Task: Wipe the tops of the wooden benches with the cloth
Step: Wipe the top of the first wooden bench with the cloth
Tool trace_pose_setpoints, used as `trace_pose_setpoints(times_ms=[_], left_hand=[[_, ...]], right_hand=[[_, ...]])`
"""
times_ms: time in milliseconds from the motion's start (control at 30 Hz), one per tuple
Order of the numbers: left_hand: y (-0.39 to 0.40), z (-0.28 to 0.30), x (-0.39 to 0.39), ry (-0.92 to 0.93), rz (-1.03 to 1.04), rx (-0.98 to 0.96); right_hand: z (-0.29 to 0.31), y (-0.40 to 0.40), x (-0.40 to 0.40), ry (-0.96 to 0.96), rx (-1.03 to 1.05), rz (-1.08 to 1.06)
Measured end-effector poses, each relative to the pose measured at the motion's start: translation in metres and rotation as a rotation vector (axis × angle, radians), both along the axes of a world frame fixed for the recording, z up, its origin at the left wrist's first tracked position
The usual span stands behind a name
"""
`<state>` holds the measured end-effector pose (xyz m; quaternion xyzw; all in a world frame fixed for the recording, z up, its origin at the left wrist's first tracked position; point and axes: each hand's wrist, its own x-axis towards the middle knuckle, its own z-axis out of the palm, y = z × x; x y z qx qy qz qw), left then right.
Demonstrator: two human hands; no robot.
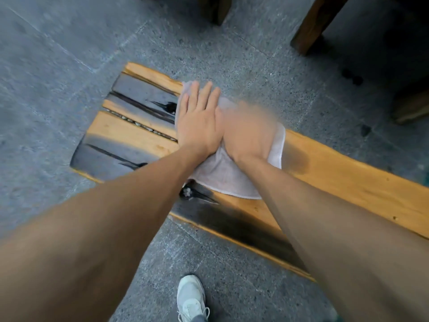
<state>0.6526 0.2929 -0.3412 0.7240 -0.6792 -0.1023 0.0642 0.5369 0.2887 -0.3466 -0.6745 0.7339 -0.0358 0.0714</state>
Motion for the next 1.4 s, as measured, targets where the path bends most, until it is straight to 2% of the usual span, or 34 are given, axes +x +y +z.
trace_pose_setpoints(times_ms=[233, 433, 600, 933, 1100, 1233, 1400], left_hand=[[0.124, -0.007, 0.000, 0.038, 0.106, 0.013], [0.161, -0.012, 0.010, -0.001, 0.122, 0.028], [0.141, -0.018, 0.027, -0.007, 0.074, -0.011], [0.036, -0.012, 0.082, -0.043, 0.016, -0.019], [-0.027, -0.007, 0.107, -0.033, -0.043, -0.021], [-0.069, -0.008, 0.116, -0.110, -0.051, 0.026], [-0.065, -0.005, 0.118, -0.087, -0.053, 0.012]], right_hand=[[-0.014, 0.133, 0.005, -0.022, -0.009, 0.032], [-0.015, 0.163, 0.011, 0.017, 0.038, 0.086], [-0.009, 0.142, 0.012, -0.007, 0.038, 0.116], [-0.009, 0.039, 0.063, -0.020, 0.016, 0.175], [-0.003, -0.024, 0.091, 0.004, 0.008, 0.008], [-0.003, -0.058, 0.109, 0.034, 0.054, -0.169], [-0.002, -0.048, 0.116, 0.035, 0.020, -0.166]])
